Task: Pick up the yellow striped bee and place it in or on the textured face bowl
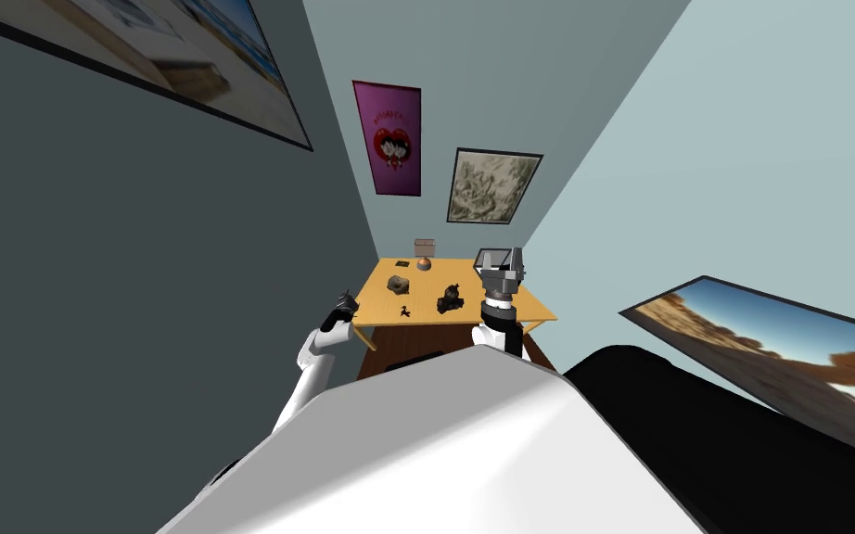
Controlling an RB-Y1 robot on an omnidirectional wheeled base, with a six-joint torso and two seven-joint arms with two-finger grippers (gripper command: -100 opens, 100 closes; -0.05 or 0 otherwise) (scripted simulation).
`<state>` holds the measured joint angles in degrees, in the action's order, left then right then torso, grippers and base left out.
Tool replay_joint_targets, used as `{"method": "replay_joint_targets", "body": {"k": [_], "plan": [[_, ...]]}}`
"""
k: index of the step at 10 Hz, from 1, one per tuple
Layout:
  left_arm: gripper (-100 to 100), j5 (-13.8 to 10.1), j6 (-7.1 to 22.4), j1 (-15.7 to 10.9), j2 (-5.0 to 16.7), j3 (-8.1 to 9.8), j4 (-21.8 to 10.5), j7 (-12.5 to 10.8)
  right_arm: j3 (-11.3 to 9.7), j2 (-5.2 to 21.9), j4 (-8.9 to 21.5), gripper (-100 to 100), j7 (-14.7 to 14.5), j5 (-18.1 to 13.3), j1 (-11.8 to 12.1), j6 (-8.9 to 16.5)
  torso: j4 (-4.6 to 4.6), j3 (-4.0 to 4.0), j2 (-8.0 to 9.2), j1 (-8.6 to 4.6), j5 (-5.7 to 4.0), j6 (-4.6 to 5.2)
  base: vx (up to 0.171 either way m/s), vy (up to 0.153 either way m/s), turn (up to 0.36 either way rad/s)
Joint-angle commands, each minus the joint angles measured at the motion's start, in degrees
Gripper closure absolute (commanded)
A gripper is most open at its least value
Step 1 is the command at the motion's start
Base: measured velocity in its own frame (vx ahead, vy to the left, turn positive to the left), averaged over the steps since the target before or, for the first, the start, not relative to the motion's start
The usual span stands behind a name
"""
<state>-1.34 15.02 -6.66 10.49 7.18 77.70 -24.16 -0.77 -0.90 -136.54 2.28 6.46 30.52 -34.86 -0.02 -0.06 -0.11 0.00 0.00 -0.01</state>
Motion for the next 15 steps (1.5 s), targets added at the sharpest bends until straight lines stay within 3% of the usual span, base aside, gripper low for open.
{"method": "replay_joint_targets", "body": {"k": [1, 2, 3, 4, 7, 9, 10, 11, 12, 13, 14, 15], "plan": [[-100, -0.3, 2.9, -1.3, 0.2, 0.01, -2.7, -0.8, 0.0, 0.0, 0.0, 0, 0.0, 0.0, 0.0, 0.0, 0.00, 0.00, 0.00, 0.00, 0.00, 0.00, 0.020, 0.009, -0.040], [-100, -0.3, 3.1, -1.3, 0.2, 0.01, -2.7, -0.8, 0.0, 0.0, 0.0, 0, 0.0, 0.0, 0.0, 0.0, -0.01, 0.00, 0.01, 0.02, 0.00, -0.03, 0.008, 0.006, 0.006], [-100, -0.6, 5.4, -3.5, 0.0, 0.06, -5.4, -2.0, 0.0, 0.0, 0.0, 0, 0.0, 0.0, 0.0, 0.0, 0.00, 0.03, 0.06, 0.01, 0.00, -0.04, 0.017, 0.010, -0.059], [-100, -0.6, 6.3, -3.5, 0.0, 0.06, -6.4, -2.0, 0.0, 0.0, 0.0, 0, 0.0, 0.0, 0.0, 0.0, 0.01, 0.02, 0.03, 0.01, 0.00, 0.00, 0.017, 0.010, -0.054], [-100, -1.1, 10.8, -7.9, -0.6, 0.14, -12.5, -4.4, 0.0, 0.0, 0.0, 0, 0.0, 0.0, 0.0, 0.0, -0.01, 0.01, 0.03, 0.00, 0.00, -0.04, 0.020, 0.007, -0.052], [-100, -1.1, 12.6, -7.9, -0.6, 0.14, -13.6, -4.4, 0.0, 0.0, 0.0, 0, 0.0, 0.0, 0.0, 0.0, 0.00, 0.01, 0.03, 0.01, 0.00, -0.04, 0.014, 0.007, -0.019], [-100, -1.3, 15.5, -9.9, -1.0, 0.16, -15.6, -5.5, 0.0, 0.0, 0.0, 0, 0.0, 0.0, 0.0, 0.0, 0.00, 0.03, 0.06, 0.00, 0.00, -0.04, 0.013, 0.006, -0.061], [-100, -1.3, 15.6, -9.9, -1.0, 0.16, -17.0, -5.5, 0.0, 0.0, 0.0, 0, 0.0, 0.0, 0.0, 0.0, 0.01, 0.02, 0.04, -0.01, -0.01, -0.01, 0.015, 0.008, -0.045], [-100, -1.6, 18.3, -12.0, -1.4, 0.17, -18.5, -6.5, 0.0, 0.0, 0.0, 0, 0.0, 0.0, 0.0, 0.0, 0.00, 0.02, 0.05, -0.01, 0.00, -0.04, 0.019, 0.007, -0.052], [-100, -1.6, 18.5, -12.0, -1.4, 0.17, -20.3, -6.5, 0.0, 0.0, 0.0, 0, 0.0, 0.0, 0.0, 0.0, 0.00, 0.01, 0.02, -0.01, 0.00, -0.02, 0.017, 0.006, -0.036], [-100, -1.8, 20.1, -13.9, -1.9, 0.17, -23.2, -7.5, 0.0, 0.0, 0.0, 0, 0.0, 0.0, 0.0, 0.0, 0.00, 0.01, 0.03, 0.00, 0.00, -0.04, 0.014, 0.008, -0.060], [-100, -1.8, 21.2, -13.9, -1.9, 0.17, -23.5, -7.5, 0.0, 0.0, 0.0, 0, 0.0, 0.0, 0.0, 0.0, 0.00, 0.02, 0.04, 0.00, 0.00, -0.03, 0.013, 0.009, -0.027]]}}
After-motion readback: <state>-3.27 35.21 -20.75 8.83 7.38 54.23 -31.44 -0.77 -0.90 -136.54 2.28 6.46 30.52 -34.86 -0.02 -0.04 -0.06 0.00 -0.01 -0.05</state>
